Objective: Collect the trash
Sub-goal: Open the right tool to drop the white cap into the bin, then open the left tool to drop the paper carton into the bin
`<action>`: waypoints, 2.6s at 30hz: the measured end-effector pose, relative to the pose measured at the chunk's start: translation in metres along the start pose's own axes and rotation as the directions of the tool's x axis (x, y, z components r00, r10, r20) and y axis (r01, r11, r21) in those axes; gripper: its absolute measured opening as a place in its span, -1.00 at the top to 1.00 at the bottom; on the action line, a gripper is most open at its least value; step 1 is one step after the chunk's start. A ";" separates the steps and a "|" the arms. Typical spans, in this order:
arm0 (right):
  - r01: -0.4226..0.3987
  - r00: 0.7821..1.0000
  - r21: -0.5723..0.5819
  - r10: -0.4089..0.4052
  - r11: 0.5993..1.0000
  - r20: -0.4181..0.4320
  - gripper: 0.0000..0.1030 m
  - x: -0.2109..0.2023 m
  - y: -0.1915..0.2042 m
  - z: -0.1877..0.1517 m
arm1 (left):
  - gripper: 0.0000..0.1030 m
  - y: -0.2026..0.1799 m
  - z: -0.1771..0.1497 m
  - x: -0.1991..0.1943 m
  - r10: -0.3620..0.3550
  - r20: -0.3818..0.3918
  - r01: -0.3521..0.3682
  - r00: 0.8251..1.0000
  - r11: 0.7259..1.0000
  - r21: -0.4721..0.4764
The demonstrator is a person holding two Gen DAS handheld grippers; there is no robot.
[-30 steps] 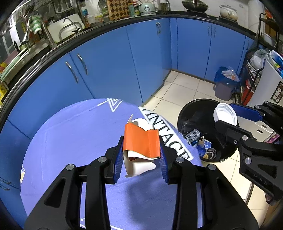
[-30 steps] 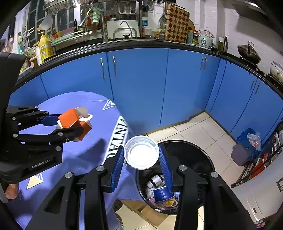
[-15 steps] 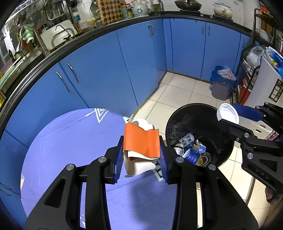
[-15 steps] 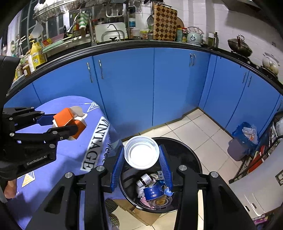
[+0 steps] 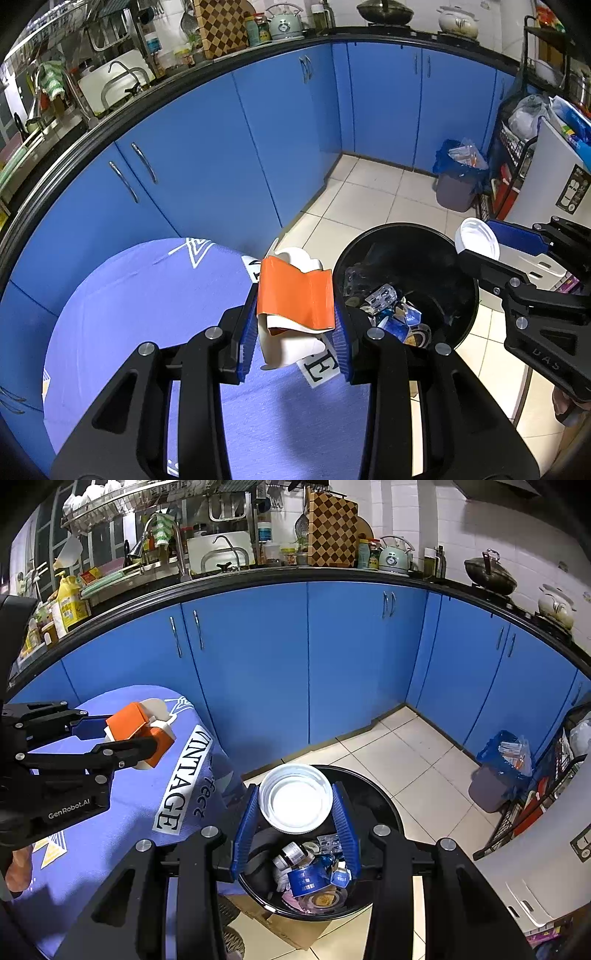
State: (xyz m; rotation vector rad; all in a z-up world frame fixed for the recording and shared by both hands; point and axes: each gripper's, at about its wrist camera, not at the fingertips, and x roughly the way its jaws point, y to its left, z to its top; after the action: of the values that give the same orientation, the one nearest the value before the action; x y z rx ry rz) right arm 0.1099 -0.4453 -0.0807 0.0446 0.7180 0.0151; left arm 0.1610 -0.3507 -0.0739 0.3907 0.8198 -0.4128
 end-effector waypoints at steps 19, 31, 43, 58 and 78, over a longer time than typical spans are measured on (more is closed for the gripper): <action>0.015 1.000 0.025 -0.015 1.000 0.010 0.24 -0.007 -0.016 0.004 | 0.29 -0.009 0.008 -0.004 -0.015 0.014 0.015 1.000 1.000 0.007; 0.012 1.000 0.038 -0.013 0.999 0.011 0.24 -0.006 -0.020 0.004 | 0.29 -0.006 0.009 -0.003 -0.016 0.014 0.016 1.000 1.000 0.006; 0.003 0.999 0.071 -0.005 0.997 0.032 0.23 -0.006 -0.028 0.011 | 0.29 -0.004 0.010 -0.002 -0.013 0.016 0.013 1.000 1.000 -0.002; 0.067 0.995 0.096 -0.074 0.993 0.072 -0.71 -0.012 -0.034 0.012 | 0.29 -0.001 0.012 -0.004 -0.013 0.018 0.013 1.000 1.000 -0.007; 0.107 0.991 0.164 -0.119 0.981 0.067 -0.71 -0.016 -0.062 -0.004 | 0.24 -0.031 0.031 -0.001 -0.037 0.036 0.036 0.999 0.998 0.047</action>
State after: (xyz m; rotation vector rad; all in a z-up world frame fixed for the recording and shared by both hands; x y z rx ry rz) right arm 0.0952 -0.5071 -0.0757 0.1576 0.6433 -0.1529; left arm 0.1644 -0.3926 -0.0594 0.4107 0.7836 -0.4723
